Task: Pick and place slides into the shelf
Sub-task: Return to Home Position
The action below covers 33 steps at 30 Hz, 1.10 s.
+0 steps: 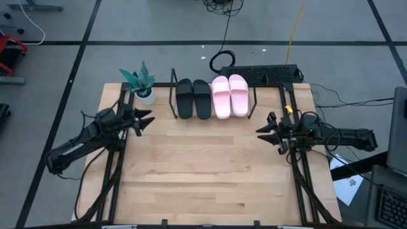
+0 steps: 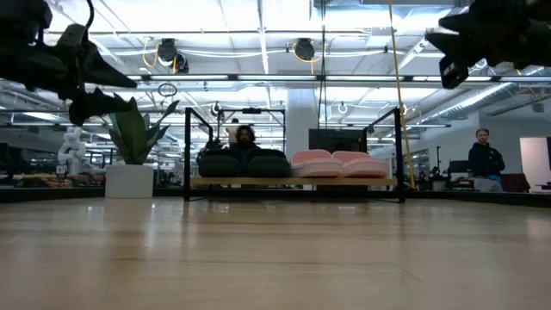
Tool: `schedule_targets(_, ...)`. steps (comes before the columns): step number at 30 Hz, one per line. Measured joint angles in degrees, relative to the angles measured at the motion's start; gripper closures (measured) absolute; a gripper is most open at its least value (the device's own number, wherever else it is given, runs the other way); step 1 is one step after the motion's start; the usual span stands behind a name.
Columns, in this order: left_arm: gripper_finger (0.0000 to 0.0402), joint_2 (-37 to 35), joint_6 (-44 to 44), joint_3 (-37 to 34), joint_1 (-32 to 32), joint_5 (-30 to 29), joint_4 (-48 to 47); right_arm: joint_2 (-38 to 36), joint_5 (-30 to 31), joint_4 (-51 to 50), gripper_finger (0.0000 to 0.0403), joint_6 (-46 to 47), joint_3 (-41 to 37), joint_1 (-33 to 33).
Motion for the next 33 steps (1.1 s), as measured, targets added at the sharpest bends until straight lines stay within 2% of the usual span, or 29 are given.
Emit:
schedule_targets(4,0.0128,0.0,-0.4,-3.8,-1.5,-1.0,4.5,-1.0,0.1,1.6,0.0293,1.1,-3.0,0.0)
schedule_targets(6,0.0128,0.0,-0.4,-5.7,-2.5,-3.4,7.4,-1.2,0.1,3.4,0.0293,0.8,-4.1,0.0)
schedule_targets(10,0.0128,0.3,2.2,-6.0,-5.3,-7.2,9.0,-1.3,1.0,2.8,0.0293,0.0,-5.2,0.0)
schedule_targets(15,0.0128,1.8,4.1,-6.0,-9.6,-9.1,9.2,-1.2,4.5,2.8,0.0293,-1.4,-6.2,0.0)
schedule_targets(22,0.0128,6.0,4.1,-6.0,-16.2,-20.7,10.0,-1.2,7.9,3.0,0.0293,-3.7,-8.0,0.0)
schedule_targets(29,0.0128,6.5,7.1,-6.1,-22.4,-34.9,10.8,-1.2,9.1,1.4,0.0293,-6.3,-8.3,0.0)
schedule_targets(33,0.0128,6.5,7.3,-6.1,-23.9,-36.5,10.8,-1.2,9.1,0.7,0.0293,-7.3,-8.4,0.0)
